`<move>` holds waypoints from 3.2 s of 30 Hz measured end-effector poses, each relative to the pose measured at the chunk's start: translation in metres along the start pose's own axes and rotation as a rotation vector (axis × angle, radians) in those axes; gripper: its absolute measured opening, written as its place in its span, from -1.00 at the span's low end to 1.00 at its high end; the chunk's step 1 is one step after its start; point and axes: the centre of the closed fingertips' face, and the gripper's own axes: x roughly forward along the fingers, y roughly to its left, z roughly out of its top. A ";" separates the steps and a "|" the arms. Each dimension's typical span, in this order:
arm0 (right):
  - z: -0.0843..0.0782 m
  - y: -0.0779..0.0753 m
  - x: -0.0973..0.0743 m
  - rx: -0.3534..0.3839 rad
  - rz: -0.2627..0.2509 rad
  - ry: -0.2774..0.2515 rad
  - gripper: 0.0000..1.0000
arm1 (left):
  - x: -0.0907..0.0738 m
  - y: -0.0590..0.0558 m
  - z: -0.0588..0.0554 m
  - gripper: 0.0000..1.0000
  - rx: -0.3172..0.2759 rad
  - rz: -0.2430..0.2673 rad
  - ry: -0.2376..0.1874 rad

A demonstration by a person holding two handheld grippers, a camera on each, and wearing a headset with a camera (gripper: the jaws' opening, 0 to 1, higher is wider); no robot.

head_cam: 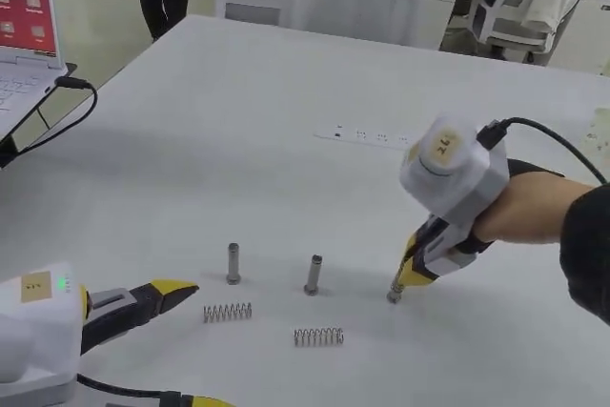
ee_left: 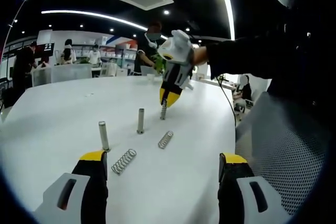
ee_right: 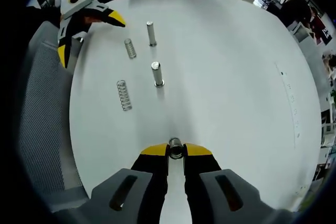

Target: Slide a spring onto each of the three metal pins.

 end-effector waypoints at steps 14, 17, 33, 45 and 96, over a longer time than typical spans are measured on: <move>-0.004 0.003 0.008 0.010 0.005 0.021 -0.82 | 0.000 -0.001 0.001 0.68 0.000 -0.001 0.004; -0.005 0.004 0.009 0.008 0.007 0.022 -0.80 | 0.000 -0.003 0.001 0.67 0.000 -0.001 0.005; 0.004 0.005 0.001 -0.018 -0.018 -0.026 -0.52 | -0.001 -0.004 0.003 0.67 -0.002 -0.001 0.003; 0.043 0.028 -0.013 -0.113 -0.002 -0.094 -0.48 | -0.001 -0.005 0.003 0.66 0.000 -0.003 0.002; 0.046 0.086 0.050 -0.257 0.117 0.026 -0.79 | -0.001 -0.010 0.007 0.54 -0.002 -0.023 -0.004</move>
